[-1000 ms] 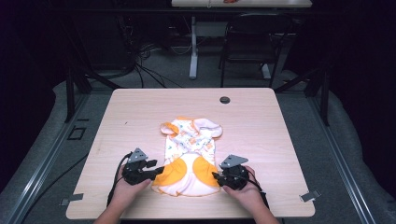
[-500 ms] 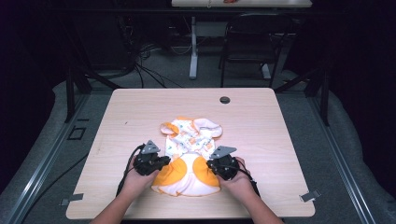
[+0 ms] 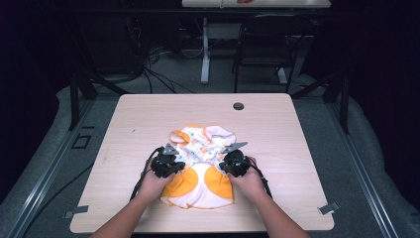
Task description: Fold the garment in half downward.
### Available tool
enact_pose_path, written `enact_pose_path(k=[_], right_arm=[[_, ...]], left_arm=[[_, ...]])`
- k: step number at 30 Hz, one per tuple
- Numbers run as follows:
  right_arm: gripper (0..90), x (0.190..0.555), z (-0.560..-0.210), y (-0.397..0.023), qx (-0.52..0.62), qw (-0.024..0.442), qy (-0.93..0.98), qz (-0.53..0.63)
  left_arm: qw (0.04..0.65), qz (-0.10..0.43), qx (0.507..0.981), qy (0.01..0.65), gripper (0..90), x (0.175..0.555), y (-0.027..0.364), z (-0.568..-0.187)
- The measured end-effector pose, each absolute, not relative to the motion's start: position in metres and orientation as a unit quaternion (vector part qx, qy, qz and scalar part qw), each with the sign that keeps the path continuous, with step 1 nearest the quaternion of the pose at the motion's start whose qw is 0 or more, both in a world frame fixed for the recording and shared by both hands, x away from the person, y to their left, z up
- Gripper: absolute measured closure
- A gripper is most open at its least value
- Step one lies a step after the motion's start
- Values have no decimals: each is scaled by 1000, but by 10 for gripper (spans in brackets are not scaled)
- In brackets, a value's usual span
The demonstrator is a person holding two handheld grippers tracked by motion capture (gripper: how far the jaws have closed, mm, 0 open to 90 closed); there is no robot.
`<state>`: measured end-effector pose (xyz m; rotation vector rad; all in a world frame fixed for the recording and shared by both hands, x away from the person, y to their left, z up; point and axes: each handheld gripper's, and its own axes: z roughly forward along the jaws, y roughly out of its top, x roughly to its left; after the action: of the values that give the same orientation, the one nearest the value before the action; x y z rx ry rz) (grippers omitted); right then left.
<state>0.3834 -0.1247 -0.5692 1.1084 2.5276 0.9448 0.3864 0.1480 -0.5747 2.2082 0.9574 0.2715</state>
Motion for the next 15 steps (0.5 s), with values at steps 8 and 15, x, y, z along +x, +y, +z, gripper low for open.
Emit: enact_pose_path(k=[8, 15], right_arm=[[899, 374, -570, -122, 356, 112, 871, 319], [898, 363, -571, -126, 348, 107, 874, 322]], left_arm=[[354, 97, 856, 363, 899, 378, 155, -575], [360, 87, 859, 354, 898, 365, 158, -576]])
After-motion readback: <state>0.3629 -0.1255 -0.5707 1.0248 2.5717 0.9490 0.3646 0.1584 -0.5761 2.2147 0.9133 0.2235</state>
